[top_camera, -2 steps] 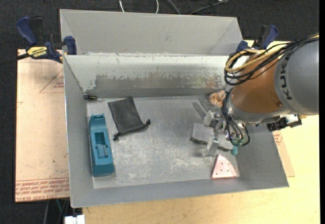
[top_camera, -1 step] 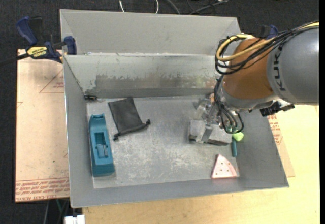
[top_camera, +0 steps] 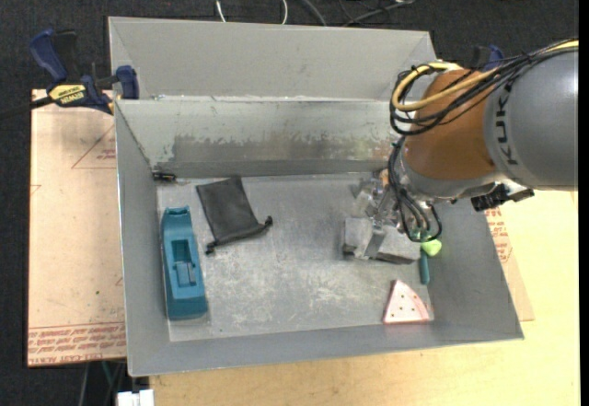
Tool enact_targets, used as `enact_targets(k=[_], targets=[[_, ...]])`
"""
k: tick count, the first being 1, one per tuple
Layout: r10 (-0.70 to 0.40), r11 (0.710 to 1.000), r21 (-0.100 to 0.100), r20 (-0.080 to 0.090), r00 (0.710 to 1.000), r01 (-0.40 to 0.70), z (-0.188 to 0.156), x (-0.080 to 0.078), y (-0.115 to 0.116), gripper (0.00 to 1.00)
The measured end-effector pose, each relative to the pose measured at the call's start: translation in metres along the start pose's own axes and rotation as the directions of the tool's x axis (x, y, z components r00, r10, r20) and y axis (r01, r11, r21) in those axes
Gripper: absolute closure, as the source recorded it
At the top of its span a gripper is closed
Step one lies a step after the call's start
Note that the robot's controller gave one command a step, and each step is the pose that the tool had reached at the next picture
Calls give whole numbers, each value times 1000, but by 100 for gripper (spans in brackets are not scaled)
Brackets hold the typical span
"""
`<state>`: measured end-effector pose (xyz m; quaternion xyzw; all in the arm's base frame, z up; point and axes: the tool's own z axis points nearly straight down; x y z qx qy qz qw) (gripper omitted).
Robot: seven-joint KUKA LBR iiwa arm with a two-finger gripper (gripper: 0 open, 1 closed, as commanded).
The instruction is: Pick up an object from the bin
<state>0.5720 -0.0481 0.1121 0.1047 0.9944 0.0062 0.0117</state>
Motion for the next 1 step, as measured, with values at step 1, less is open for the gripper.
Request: enact_targets(k=[1], targets=[[-1, 1000, -3, 0, 1000, 1, 0, 3, -18, 100]])
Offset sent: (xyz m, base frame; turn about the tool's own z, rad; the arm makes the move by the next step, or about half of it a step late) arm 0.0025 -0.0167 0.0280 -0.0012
